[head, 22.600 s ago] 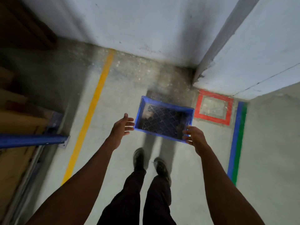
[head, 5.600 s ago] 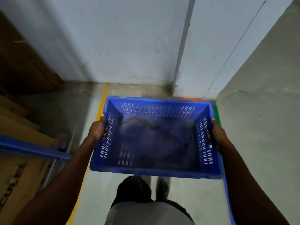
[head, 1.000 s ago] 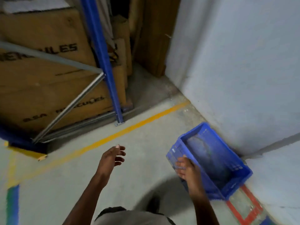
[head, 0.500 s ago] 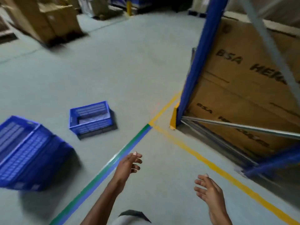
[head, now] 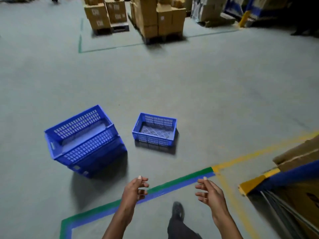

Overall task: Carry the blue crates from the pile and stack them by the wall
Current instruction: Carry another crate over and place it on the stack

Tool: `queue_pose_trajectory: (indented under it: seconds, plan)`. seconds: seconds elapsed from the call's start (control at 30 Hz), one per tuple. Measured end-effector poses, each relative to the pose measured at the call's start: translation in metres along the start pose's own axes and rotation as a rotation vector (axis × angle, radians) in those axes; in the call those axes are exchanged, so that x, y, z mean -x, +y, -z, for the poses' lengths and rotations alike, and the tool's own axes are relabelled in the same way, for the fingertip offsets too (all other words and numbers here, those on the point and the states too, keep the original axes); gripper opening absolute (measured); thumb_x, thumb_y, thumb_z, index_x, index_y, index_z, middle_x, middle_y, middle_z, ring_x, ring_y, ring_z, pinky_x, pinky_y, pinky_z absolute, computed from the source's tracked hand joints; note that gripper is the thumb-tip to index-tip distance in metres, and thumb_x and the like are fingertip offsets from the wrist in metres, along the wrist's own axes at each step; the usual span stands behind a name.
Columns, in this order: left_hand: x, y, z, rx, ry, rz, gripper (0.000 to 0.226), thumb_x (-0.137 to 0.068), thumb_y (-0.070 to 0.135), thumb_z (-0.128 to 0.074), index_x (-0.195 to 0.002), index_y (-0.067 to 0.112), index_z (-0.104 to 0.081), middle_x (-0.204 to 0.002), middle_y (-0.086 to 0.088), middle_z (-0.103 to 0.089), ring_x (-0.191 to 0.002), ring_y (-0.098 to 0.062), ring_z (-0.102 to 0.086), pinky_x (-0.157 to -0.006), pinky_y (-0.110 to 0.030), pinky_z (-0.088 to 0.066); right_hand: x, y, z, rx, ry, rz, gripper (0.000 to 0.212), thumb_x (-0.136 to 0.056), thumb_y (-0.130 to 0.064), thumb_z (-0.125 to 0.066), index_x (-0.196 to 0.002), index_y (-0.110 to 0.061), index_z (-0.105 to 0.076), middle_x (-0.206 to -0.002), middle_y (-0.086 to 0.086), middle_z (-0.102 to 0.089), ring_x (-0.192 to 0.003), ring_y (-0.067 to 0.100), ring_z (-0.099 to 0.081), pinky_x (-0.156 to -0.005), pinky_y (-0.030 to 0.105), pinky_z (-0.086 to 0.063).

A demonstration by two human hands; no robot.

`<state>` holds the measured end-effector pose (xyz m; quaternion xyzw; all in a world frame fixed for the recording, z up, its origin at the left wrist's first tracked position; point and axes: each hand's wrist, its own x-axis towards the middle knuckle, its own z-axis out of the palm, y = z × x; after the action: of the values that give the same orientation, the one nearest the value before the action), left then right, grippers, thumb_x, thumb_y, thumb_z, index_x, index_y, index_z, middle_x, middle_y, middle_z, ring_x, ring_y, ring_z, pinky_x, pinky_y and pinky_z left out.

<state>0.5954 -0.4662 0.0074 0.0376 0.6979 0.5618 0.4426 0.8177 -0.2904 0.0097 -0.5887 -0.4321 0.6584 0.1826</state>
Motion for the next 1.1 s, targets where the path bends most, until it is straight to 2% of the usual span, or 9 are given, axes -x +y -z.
queue_pose_trajectory:
  seconds: [0.17, 0.33, 0.53, 0.67, 0.8, 0.9, 1.0, 1.1]
  plan:
    - [-0.074, 0.057, -0.019, 0.047, 0.091, 0.004, 0.036, -0.104, 0.033, -0.049, -0.108, 0.005, -0.070, -0.084, -0.005, -0.068, -0.064, -0.017, -0.058, -0.062, -0.029, -0.045, -0.097, -0.085, -0.041, 0.053, -0.121, 0.020, 0.030, -0.105, -0.025, -0.052, -0.105, 0.000, -0.070, -0.083, 0.010, -0.070, -0.052, 0.014, -0.061, -0.049, 0.021, -0.045]
    - [-0.151, 0.119, -0.032, 0.105, 0.133, 0.003, 0.034, -0.105, 0.029, -0.047, -0.109, 0.003, -0.069, -0.084, -0.008, -0.067, -0.064, -0.018, -0.058, -0.062, -0.030, -0.045, -0.179, -0.157, -0.083, 0.111, -0.167, 0.008, 0.033, -0.104, -0.033, -0.054, -0.102, -0.005, -0.072, -0.088, 0.010, -0.074, -0.065, 0.020, -0.065, -0.060, 0.029, -0.050]
    - [-0.276, 0.183, -0.017, 0.103, 0.129, 0.018, 0.034, -0.106, 0.030, -0.047, -0.106, 0.004, -0.069, -0.083, -0.007, -0.067, -0.067, -0.019, -0.058, -0.062, -0.029, -0.046, -0.288, -0.209, -0.162, 0.130, -0.165, -0.037, 0.031, -0.104, -0.031, -0.053, -0.100, -0.007, -0.071, -0.086, 0.010, -0.074, -0.058, 0.019, -0.063, -0.057, 0.028, -0.050]
    - [-0.395, 0.220, 0.004, 0.049, 0.063, 0.060, 0.033, -0.107, 0.028, -0.045, -0.106, 0.003, -0.068, -0.080, -0.005, -0.066, -0.065, -0.018, -0.057, -0.056, -0.023, -0.050, -0.371, -0.226, -0.217, 0.174, -0.153, -0.078, 0.032, -0.105, -0.031, -0.053, -0.101, -0.005, -0.070, -0.080, 0.006, -0.071, -0.057, 0.016, -0.060, -0.054, 0.025, -0.049]
    - [-0.518, 0.249, 0.024, -0.098, -0.009, 0.262, 0.036, -0.107, 0.030, -0.043, -0.110, 0.003, -0.067, -0.086, -0.007, -0.064, -0.062, -0.018, -0.056, -0.056, -0.025, -0.046, -0.445, -0.230, -0.256, 0.202, -0.009, -0.190, 0.028, -0.104, -0.029, -0.054, -0.096, -0.008, -0.069, -0.080, 0.009, -0.069, -0.053, 0.016, -0.059, -0.051, 0.024, -0.047]
    - [-0.600, 0.265, 0.035, -0.130, -0.008, 0.371, 0.030, -0.107, 0.032, -0.044, -0.098, 0.012, -0.064, -0.079, -0.003, -0.059, -0.056, -0.014, -0.050, -0.054, -0.025, -0.039, -0.503, -0.221, -0.277, 0.248, 0.047, -0.282, 0.024, -0.101, -0.025, -0.055, -0.093, -0.007, -0.069, -0.077, 0.010, -0.068, -0.051, 0.016, -0.055, -0.048, 0.023, -0.044]
    - [-0.688, 0.254, 0.045, -0.179, 0.040, 0.427, 0.028, -0.106, 0.032, -0.045, -0.096, 0.013, -0.063, -0.072, -0.001, -0.058, -0.054, -0.014, -0.047, -0.056, -0.027, -0.034, -0.567, -0.202, -0.292, 0.294, 0.040, -0.349, 0.020, -0.099, -0.022, -0.057, -0.092, -0.007, -0.069, -0.072, 0.007, -0.065, -0.052, 0.017, -0.050, -0.047, 0.023, -0.040]
    - [-0.772, 0.225, 0.049, -0.253, 0.055, 0.478, 0.030, -0.106, 0.035, -0.043, -0.099, 0.013, -0.062, -0.076, -0.002, -0.059, -0.058, -0.016, -0.048, -0.058, -0.027, -0.034, -0.630, -0.180, -0.299, 0.329, 0.034, -0.419, 0.021, -0.100, -0.024, -0.057, -0.093, -0.007, -0.068, -0.076, 0.008, -0.065, -0.053, 0.018, -0.050, -0.047, 0.024, -0.041]
